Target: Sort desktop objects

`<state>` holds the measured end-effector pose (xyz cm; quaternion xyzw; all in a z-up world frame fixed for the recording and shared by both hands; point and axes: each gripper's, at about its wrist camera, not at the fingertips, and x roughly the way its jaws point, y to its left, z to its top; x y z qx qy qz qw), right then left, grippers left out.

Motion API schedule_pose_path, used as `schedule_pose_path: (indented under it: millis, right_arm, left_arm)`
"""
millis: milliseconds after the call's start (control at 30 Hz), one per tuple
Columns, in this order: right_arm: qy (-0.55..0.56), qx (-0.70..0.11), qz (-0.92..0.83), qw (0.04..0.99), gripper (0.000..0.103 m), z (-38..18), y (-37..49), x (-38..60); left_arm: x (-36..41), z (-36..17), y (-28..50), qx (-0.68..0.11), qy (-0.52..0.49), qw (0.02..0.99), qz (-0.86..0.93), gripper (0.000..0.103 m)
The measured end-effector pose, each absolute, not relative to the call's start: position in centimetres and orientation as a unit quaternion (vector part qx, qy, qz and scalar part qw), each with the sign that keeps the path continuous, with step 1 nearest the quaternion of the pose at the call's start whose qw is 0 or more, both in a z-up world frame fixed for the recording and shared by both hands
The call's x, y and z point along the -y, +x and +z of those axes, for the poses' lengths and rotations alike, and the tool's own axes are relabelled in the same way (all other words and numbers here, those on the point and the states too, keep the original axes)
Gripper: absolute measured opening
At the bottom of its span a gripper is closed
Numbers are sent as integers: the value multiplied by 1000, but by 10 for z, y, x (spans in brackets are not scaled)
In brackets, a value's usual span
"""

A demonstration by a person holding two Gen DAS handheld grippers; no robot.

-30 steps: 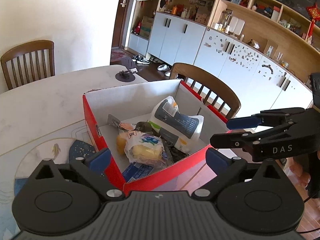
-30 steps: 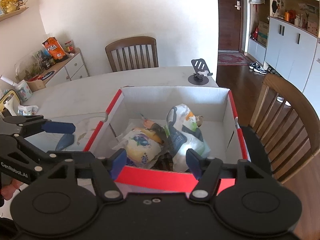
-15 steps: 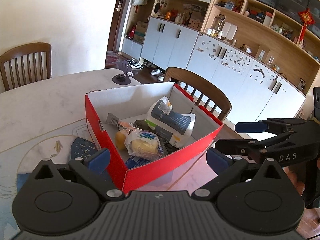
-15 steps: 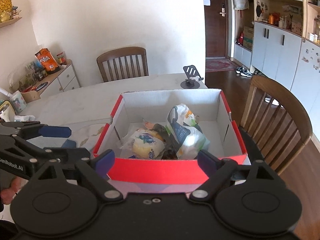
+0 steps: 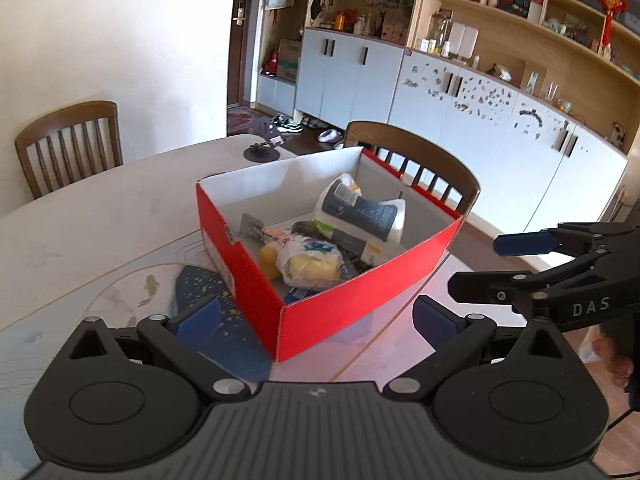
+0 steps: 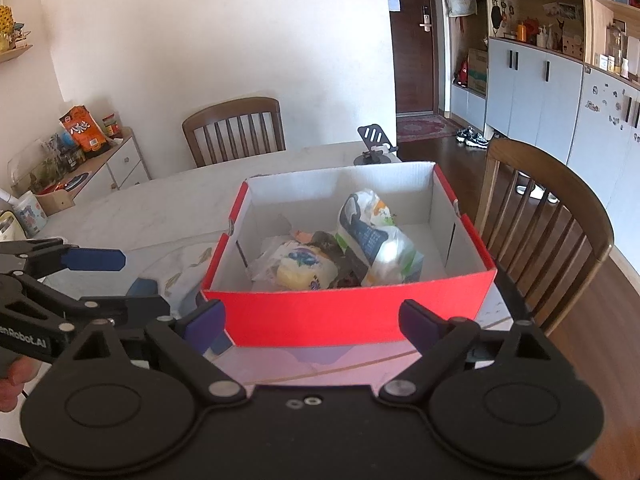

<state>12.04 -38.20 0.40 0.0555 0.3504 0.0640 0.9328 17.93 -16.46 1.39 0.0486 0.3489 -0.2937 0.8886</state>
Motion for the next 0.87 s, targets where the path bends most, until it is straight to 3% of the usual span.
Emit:
schedule_pose_path:
  millis: [867]
  right_arm:
    - [52,-367,57,927,94,-4,110,367]
  left_arm:
    - [153,1,178,-373,54,884,-276,103]
